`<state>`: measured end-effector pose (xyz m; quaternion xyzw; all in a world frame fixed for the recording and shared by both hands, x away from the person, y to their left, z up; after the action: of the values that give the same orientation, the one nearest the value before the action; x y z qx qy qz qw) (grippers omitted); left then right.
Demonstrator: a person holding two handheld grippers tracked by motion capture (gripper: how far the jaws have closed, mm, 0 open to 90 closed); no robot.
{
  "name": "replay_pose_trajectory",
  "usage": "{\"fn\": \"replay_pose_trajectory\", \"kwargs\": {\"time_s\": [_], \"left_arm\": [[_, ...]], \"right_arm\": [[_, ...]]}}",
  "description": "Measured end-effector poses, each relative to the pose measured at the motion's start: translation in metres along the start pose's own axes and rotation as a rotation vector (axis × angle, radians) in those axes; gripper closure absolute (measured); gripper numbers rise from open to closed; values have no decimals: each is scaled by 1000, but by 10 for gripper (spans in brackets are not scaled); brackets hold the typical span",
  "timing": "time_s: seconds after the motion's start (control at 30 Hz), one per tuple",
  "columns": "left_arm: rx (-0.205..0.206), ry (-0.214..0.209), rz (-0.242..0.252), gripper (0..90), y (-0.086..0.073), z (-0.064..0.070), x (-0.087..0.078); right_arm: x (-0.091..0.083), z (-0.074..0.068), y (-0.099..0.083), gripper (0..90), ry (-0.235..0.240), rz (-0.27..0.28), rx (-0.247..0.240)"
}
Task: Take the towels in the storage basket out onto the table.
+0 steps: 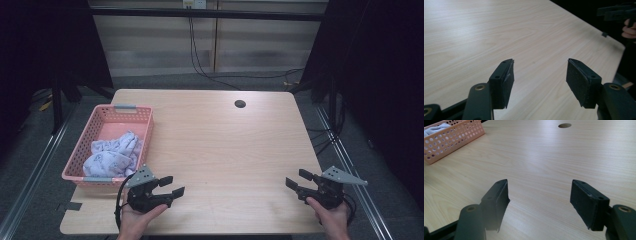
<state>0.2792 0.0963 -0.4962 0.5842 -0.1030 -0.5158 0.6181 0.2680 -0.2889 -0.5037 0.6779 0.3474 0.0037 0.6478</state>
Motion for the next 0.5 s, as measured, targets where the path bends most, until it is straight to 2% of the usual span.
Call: {"fn": "replay_pose_trajectory", "kwargs": {"time_s": [0.07,0.17,0.37,0.43,0.5], "left_arm": [[-6,-13,4,391,2,1,4],[-2,-15,-15,391,1,1,8],[6,-14,-19,391,1,0,5],[-6,34,-29,391,-1,-4,2],[-10,51,-58,388,-7,-8,-3]], "right_arm": [[0,0,0,309,0,-1,-3],[0,0,0,309,8,-3,3],[1,-4,-1,309,31,-9,-9],[0,-6,-1,308,31,-7,-15],[-1,-8,-1,307,32,-5,-24]]}}
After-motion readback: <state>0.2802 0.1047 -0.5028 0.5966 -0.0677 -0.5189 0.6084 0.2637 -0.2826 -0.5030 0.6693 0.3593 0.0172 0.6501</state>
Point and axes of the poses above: each handheld gripper's, and its own axes: x roughly forward along the jaws, y roughly out of its top, z roughly to its right, the point moved 9 cm from there along x, roughly forward along the jaws, and after that the axes turned 2 degrees about -x, right-handed, at the moved point
